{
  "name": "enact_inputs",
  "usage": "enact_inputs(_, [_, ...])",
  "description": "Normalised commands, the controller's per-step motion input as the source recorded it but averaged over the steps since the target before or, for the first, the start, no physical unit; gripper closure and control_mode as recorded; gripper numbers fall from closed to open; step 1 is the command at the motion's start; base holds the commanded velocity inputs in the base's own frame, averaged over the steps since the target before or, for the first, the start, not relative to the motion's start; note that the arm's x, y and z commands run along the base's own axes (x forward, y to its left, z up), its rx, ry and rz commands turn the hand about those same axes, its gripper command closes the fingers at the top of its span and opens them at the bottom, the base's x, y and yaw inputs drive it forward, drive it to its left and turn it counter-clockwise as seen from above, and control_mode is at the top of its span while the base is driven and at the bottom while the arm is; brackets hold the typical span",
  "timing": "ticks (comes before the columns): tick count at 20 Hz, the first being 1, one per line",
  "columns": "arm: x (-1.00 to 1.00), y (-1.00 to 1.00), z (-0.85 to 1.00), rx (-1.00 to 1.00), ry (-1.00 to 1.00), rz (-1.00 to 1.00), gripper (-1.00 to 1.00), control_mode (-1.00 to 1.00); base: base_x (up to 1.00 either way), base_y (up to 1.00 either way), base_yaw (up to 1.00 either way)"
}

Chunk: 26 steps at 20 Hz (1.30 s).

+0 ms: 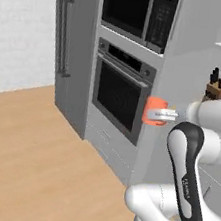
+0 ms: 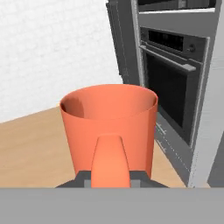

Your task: Gather all objects into one cabinet and sort the glasses and bowls to opposite sides.

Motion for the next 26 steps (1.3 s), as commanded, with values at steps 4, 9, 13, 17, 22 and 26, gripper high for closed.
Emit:
enact_inputs(4, [0.00,0.00,0.00,0.00,0.00,0.00,1.00,1.00,0.64,0.34,-0.76])
enact_inputs(9, [0.00,0.00,0.00,0.00,0.00,0.00,1.00,1.00,0.70,0.32,-0.74])
enact_inputs(13, [0.00,0.00,0.00,0.00,0.00,0.00,1.00,1.00,0.65,0.25,-0.74])
enact_inputs(17, [0.00,0.00,0.00,0.00,0.00,0.00,1.00,1.00,0.79,0.13,-0.67])
enact_inputs(22, [0.00,0.00,0.00,0.00,0.00,0.00,1.00,1.00,0.57,0.01,-0.64])
enact_inputs(26, [0.00,0.00,0.00,0.00,0.00,0.00,1.00,1.00,0.11,-0.01,-0.41])
